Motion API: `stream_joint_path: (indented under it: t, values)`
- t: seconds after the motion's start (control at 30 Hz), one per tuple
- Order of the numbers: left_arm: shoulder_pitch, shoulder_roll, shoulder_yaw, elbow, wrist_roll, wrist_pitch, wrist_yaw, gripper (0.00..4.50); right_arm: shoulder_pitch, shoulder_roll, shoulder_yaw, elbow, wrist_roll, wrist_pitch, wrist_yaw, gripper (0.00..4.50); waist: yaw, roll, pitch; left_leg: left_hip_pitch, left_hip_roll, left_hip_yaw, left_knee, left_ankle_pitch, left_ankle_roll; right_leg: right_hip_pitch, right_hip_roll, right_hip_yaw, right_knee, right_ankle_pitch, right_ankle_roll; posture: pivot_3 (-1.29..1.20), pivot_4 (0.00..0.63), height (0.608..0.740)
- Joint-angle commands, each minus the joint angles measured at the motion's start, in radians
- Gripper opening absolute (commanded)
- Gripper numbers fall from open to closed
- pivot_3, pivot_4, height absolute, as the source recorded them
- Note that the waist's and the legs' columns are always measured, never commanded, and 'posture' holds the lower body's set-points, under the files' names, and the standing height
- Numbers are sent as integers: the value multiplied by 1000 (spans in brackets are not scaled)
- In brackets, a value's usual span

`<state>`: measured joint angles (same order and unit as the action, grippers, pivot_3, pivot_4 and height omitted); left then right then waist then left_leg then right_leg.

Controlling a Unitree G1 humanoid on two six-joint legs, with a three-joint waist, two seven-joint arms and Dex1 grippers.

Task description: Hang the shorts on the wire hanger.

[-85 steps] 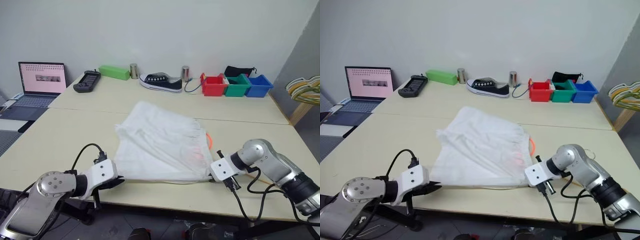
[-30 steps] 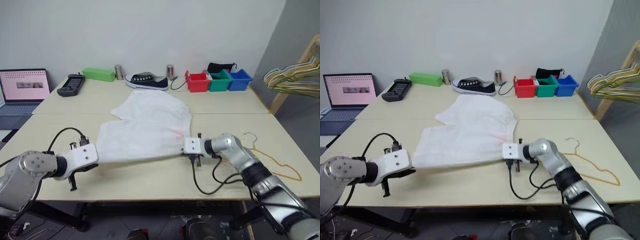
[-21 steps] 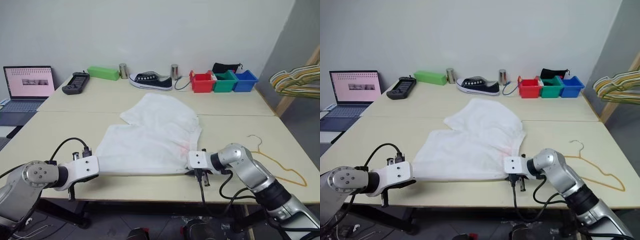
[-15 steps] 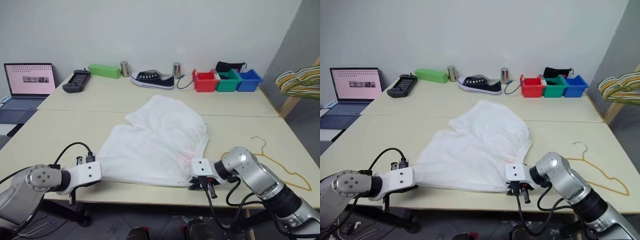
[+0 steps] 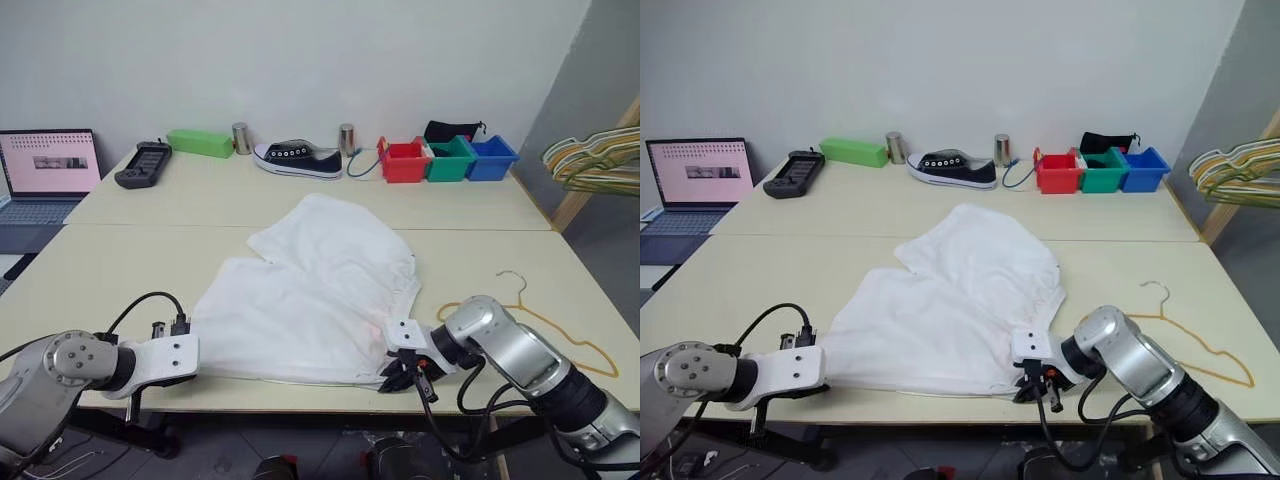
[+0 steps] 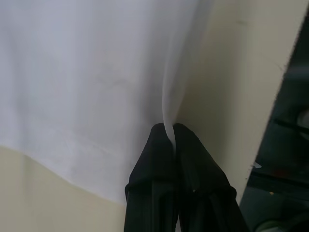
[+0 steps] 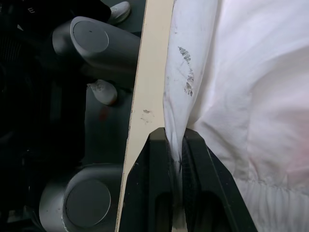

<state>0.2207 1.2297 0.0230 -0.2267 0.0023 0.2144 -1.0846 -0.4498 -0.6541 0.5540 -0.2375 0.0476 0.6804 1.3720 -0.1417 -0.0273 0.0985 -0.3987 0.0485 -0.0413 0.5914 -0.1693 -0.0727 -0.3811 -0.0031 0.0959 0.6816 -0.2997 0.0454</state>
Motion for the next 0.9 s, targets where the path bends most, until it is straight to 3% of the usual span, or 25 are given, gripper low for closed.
stream_joint_path:
  t: [0.03,0.13,0.17,0.3,0.63,0.8,0.83,0.9]
  values:
    - [22,18,12,31,32,25,-4,0,-23,-23,5,17,2,-28,3,321,1,0,0,0,0,0,0,0,0,0,0,0,0,0,0,-48,58,740]
    - [34,13,18,33,30,12,-2,0,-26,-31,15,28,9,-41,14,321,0,0,0,0,0,0,0,0,0,0,0,0,0,0,0,-46,57,740]
    - [34,9,19,34,30,0,3,221,-27,-35,16,30,13,-43,19,305,0,0,0,0,0,0,0,0,0,0,0,0,0,0,0,-46,58,740]
    - [8,-14,19,50,24,-8,20,946,-37,-63,7,20,37,-46,51,1001,3,1,1,0,0,0,0,0,0,0,0,0,0,0,0,-51,57,740]
    - [32,56,189,-58,-126,0,-160,3198,-93,-202,-146,-148,213,65,115,3607,1,2,2,-3,1,2,0,0,-1,-6,-1,1,0,0,0,-69,49,740]
    - [-191,5,136,-137,-281,98,-192,4163,-114,-205,-241,-175,276,165,23,4500,4,-1,2,-4,1,2,0,-1,-1,-6,-1,0,0,0,0,-138,32,740]
    - [-271,-43,100,-151,-303,140,-161,4404,-114,-206,-256,-155,266,175,-13,4500,2,-1,1,-4,0,2,0,-1,-1,-5,-1,0,-1,0,0,-138,32,740]
    - [-415,-153,20,-175,-333,217,-101,4480,-109,-212,-279,-99,219,168,-92,4500,-1,0,1,-4,0,4,1,-1,-1,-4,-1,1,-2,0,1,-169,33,740]
